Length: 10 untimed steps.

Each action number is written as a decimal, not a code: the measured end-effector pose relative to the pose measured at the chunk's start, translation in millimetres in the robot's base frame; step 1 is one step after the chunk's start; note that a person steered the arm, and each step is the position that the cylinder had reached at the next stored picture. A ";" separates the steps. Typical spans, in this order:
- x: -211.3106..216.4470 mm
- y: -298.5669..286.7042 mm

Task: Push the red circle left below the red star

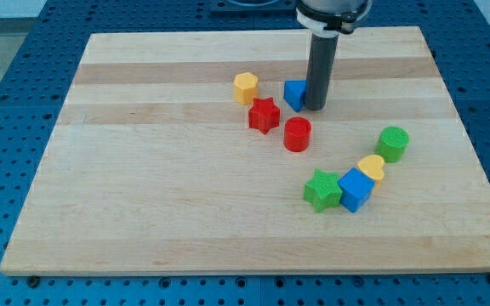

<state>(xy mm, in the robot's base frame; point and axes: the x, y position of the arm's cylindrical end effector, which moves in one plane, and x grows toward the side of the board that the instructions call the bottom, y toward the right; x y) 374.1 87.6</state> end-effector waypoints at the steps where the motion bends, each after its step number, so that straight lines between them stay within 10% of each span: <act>1: 0.0 0.8; 10: 88.8 -64.3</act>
<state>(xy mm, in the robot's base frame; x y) 462.9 23.3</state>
